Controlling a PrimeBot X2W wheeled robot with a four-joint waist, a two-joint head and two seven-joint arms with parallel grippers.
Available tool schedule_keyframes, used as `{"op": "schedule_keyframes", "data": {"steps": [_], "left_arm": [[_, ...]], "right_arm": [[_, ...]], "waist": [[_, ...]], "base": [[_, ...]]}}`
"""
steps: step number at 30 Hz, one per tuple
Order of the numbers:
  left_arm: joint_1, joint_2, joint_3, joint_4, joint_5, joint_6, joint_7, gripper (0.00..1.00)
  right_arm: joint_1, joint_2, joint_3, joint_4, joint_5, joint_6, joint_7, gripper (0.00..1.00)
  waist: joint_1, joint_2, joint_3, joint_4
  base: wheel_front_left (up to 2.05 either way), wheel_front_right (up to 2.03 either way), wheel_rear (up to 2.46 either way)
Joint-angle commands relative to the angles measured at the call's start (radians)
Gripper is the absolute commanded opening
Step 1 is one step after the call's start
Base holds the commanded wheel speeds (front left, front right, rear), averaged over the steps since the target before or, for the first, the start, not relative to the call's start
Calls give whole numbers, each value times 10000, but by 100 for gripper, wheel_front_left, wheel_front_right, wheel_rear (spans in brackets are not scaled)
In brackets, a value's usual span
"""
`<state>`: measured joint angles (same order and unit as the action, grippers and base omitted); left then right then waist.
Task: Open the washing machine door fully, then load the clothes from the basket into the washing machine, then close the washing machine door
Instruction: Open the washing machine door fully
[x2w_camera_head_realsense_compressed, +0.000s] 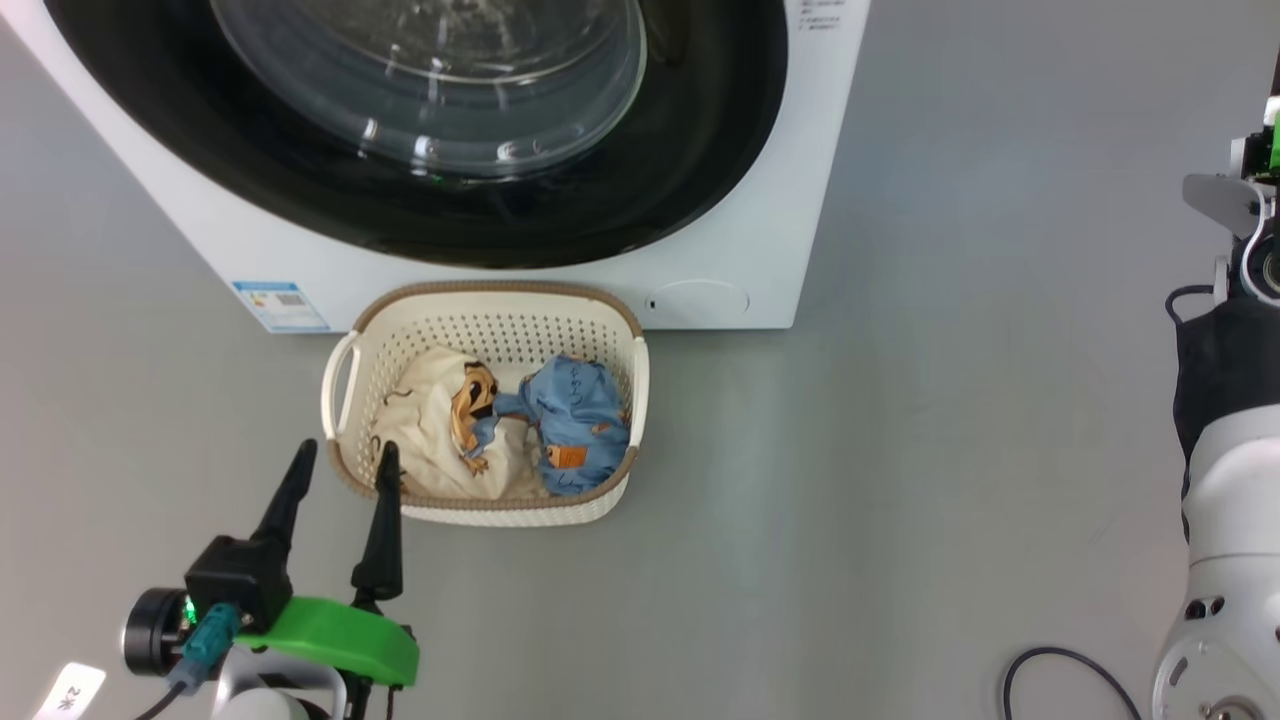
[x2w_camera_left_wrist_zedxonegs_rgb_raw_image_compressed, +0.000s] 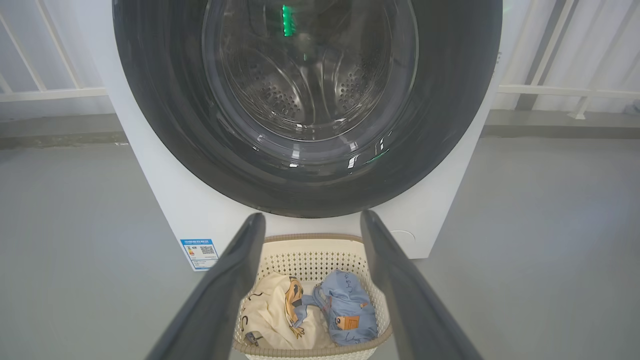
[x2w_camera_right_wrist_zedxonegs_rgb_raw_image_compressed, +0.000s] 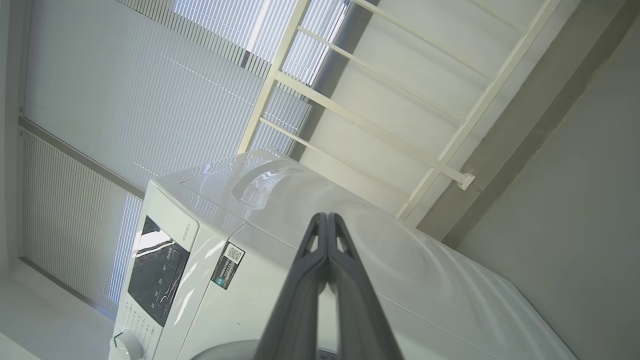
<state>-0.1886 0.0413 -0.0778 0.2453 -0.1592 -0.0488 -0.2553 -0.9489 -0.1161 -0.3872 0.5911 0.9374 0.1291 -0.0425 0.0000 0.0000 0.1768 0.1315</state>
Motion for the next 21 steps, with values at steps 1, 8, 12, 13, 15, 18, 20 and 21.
{"op": "schedule_keyframes", "data": {"steps": [1, 8, 12, 13, 15, 18, 20, 21], "left_arm": [[-420, 106, 211, -174, 25, -18, -65, 100], [-706, 95, -34, -112, -78, 9, -65, 100], [-909, 92, -280, -134, -271, 105, -65, 100], [-958, 92, -346, -141, -315, 136, -65, 100], [-1051, 91, -476, -153, -398, 201, -65, 100], [-1170, 91, -648, -148, -512, 281, -65, 100], [-1231, 91, -745, -150, -577, 322, -65, 100], [-1261, 90, -790, -156, -612, 341, -65, 100]], "right_arm": [[-602, 213, -126, 130, 357, 16, 207, 0], [-1437, 251, -647, 1157, 941, 16, 998, 0], [-2052, 204, -850, 1830, 1131, 16, 1668, 0], [-2231, 196, -892, 2012, 1180, 16, 1884, 0], [-2580, 140, -980, 2327, 1222, 16, 2199, 0], [-3075, 17, -1093, 2826, 1180, 16, 2566, 0], [-3361, -58, -1052, 3086, 1064, 16, 2823, 0], [-3479, -85, -1021, 3191, 1000, 16, 2940, 0]], "waist": [[0, 0, 302, 213], [0, 0, 746, 432], [0, 0, 1069, 575], [0, 0, 1152, 607], [0, 0, 1303, 670], [0, 0, 1519, 761], [0, 0, 1651, 822], [0, 0, 1719, 855]], "base": [[0, 0, 0], [0, 0, 0], [0, 0, 0], [0, 0, 0], [0, 0, 0], [0, 0, 0], [0, 0, 0], [0, 0, 0]]}}
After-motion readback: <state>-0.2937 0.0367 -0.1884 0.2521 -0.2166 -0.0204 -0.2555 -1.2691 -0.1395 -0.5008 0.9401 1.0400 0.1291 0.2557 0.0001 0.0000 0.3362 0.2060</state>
